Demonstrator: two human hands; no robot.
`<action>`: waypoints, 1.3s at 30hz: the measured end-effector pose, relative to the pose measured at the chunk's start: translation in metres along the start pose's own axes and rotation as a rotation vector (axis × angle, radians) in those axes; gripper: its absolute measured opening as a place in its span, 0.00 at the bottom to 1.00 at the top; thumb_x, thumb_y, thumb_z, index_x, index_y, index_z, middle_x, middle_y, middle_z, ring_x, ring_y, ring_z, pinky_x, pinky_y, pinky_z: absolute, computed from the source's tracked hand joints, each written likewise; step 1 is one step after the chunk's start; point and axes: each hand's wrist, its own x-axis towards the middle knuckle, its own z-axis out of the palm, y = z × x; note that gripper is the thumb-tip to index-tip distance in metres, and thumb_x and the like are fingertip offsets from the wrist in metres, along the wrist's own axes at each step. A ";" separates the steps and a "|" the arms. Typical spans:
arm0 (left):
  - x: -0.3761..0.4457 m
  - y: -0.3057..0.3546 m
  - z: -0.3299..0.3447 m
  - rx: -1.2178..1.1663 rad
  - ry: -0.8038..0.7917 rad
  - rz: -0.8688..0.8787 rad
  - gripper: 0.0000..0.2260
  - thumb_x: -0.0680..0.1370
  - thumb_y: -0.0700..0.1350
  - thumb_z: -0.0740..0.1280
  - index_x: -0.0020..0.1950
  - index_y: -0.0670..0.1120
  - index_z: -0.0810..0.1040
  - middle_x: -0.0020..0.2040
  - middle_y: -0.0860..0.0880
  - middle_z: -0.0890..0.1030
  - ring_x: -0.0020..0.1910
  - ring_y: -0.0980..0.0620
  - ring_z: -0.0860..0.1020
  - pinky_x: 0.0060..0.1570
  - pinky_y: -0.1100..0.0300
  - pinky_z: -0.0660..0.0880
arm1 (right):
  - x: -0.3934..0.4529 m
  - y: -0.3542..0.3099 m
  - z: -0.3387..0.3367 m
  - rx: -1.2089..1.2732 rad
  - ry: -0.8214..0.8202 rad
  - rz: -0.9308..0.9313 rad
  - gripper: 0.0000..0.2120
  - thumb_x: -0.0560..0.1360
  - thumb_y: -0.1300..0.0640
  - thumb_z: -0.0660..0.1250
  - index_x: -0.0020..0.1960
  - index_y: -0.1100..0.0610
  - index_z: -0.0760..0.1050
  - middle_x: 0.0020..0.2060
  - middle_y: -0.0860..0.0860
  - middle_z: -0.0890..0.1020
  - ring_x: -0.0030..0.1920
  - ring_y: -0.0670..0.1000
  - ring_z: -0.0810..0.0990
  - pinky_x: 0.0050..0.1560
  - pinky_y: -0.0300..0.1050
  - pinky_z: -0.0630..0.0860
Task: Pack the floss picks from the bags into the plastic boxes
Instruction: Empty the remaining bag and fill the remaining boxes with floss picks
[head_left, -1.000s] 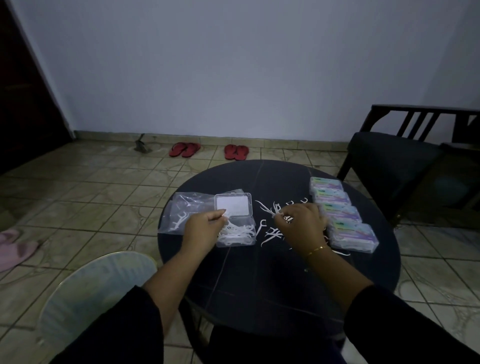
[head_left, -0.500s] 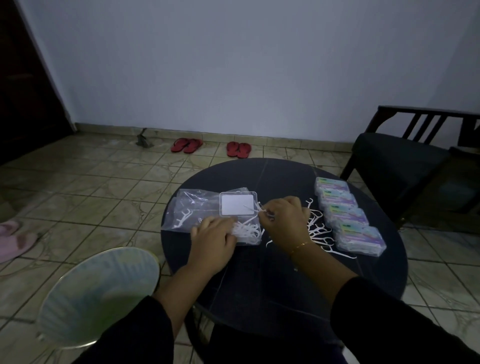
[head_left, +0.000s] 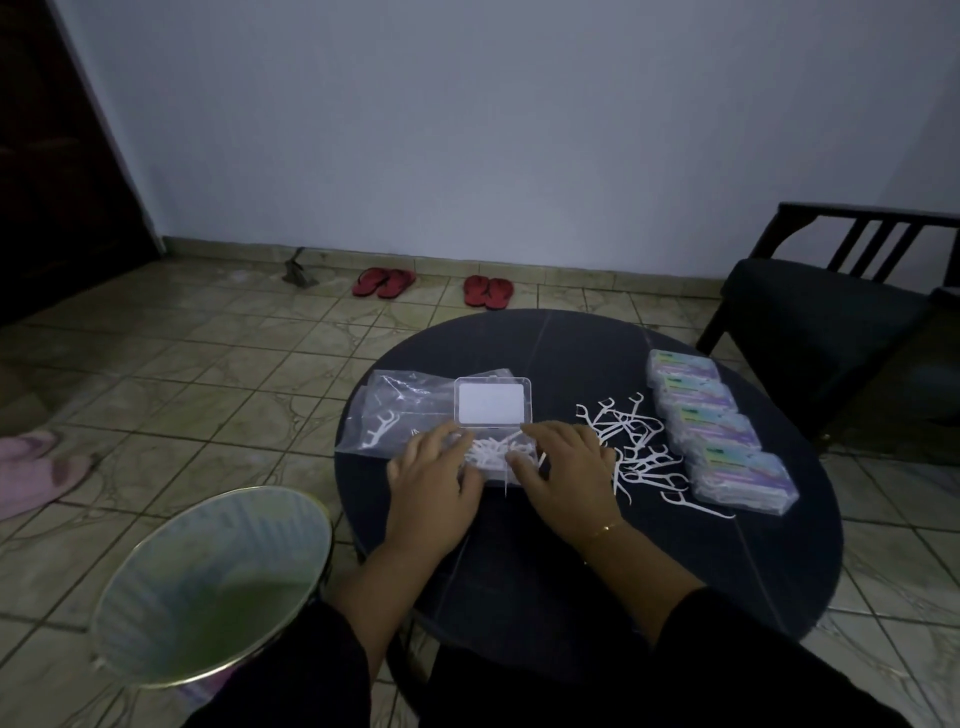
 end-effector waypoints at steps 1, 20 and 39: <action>0.000 0.000 0.000 0.008 0.003 0.019 0.18 0.80 0.48 0.57 0.70 0.55 0.69 0.72 0.55 0.64 0.70 0.55 0.57 0.65 0.54 0.54 | -0.005 0.004 0.000 0.013 0.023 -0.007 0.27 0.71 0.33 0.55 0.62 0.46 0.75 0.61 0.43 0.75 0.62 0.47 0.66 0.52 0.43 0.54; 0.000 0.001 0.005 0.165 -0.075 0.125 0.33 0.71 0.58 0.38 0.73 0.56 0.63 0.69 0.58 0.64 0.68 0.56 0.57 0.60 0.58 0.55 | -0.015 0.008 0.011 0.010 0.179 0.019 0.08 0.63 0.61 0.74 0.40 0.51 0.81 0.37 0.46 0.82 0.42 0.54 0.80 0.46 0.49 0.62; -0.004 0.000 0.004 0.046 -0.010 0.178 0.22 0.75 0.51 0.52 0.67 0.52 0.72 0.65 0.54 0.68 0.66 0.54 0.63 0.61 0.59 0.55 | 0.009 -0.007 -0.005 0.517 0.229 0.381 0.08 0.74 0.60 0.67 0.48 0.51 0.83 0.40 0.45 0.82 0.51 0.53 0.80 0.60 0.58 0.71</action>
